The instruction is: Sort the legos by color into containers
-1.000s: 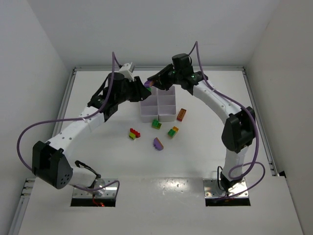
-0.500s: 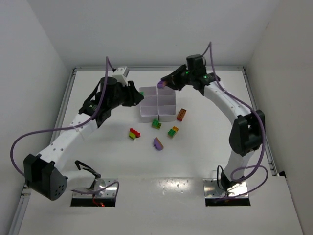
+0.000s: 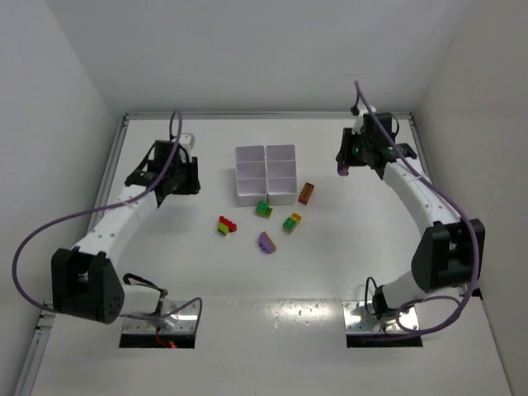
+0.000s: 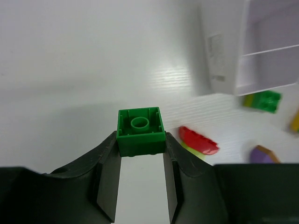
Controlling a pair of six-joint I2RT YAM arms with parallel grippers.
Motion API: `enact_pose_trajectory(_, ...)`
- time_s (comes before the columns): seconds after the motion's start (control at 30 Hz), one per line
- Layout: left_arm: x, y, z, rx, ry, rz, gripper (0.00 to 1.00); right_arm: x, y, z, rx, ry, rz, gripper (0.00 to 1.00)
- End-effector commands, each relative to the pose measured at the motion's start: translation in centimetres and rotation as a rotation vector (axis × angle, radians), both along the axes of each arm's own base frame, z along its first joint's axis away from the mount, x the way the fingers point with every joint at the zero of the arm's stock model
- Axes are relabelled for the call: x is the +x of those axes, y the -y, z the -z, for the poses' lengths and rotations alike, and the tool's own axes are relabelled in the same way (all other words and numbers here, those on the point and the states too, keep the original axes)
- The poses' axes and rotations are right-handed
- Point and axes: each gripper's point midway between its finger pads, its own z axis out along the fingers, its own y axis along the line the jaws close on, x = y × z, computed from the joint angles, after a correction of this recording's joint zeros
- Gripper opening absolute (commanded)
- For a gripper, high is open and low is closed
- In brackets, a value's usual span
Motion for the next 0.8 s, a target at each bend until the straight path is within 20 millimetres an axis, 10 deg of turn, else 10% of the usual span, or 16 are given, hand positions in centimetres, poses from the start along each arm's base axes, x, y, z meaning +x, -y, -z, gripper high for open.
enact_pose_trajectory(0.0,-0.5,-1.8,3.2,0.102,-0.117,0.021,0.03,-3.1,2.5,5.6,-0.265,-0.113,-0.210,0.00)
enact_pose_trajectory(0.4,7.0,-3.1,5.9,0.143,-0.158,0.018,0.11,1.1,5.2,12.1,-0.284,-0.222,-0.162,0.00)
enact_pose_trajectory(0.77,6.3,-4.3,10.4,0.162,-0.277,-0.017,0.26,2.8,6.4,15.2,-0.265,-0.313,-0.129,0.09)
